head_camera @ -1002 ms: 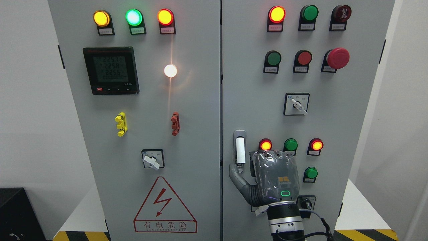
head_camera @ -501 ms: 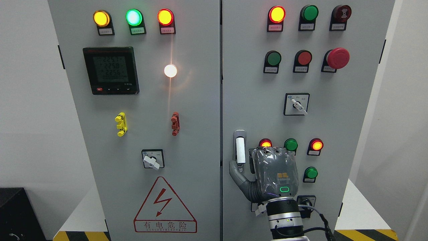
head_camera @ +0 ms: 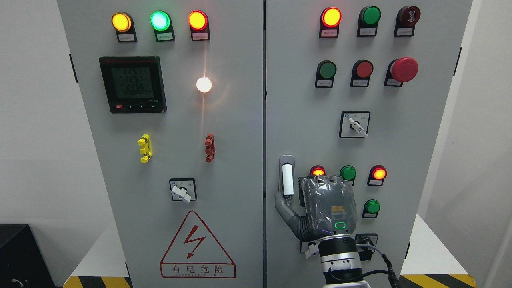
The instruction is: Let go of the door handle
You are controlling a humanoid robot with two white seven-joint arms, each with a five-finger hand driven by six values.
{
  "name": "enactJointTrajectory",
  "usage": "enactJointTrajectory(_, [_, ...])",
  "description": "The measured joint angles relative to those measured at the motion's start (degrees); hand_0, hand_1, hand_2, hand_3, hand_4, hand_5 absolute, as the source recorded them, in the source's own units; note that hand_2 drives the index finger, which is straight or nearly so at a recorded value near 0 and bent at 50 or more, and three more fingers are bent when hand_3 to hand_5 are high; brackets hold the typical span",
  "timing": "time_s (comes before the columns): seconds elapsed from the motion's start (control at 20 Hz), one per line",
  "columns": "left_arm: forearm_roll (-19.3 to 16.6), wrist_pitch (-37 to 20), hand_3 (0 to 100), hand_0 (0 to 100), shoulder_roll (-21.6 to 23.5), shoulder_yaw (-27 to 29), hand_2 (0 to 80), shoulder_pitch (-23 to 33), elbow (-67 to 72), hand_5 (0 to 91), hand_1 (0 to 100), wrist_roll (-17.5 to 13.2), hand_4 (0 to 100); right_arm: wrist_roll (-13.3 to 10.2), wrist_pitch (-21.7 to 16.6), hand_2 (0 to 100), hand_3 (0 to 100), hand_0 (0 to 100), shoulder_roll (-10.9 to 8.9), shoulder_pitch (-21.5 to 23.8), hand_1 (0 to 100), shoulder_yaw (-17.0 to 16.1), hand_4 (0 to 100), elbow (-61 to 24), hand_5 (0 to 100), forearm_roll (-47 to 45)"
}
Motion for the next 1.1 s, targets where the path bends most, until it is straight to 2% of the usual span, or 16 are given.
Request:
enactJointTrajectory(0.75, [0.0, 0.0, 0, 12, 0.0, 0.0, 0.0, 0.0, 0.0, 0.0, 56, 0.0, 0, -0.3, 0.2, 92, 100, 45, 0.03, -0.3, 34, -0.6, 100, 0.1, 100, -0.1])
enactJointTrajectory(1.1, [0.0, 0.0, 0, 12, 0.0, 0.0, 0.0, 0.0, 0.0, 0.0, 56, 0.0, 0, -0.6, 0.2, 92, 100, 46, 0.06, 0.0, 35, -0.9, 100, 0.0, 100, -0.1])
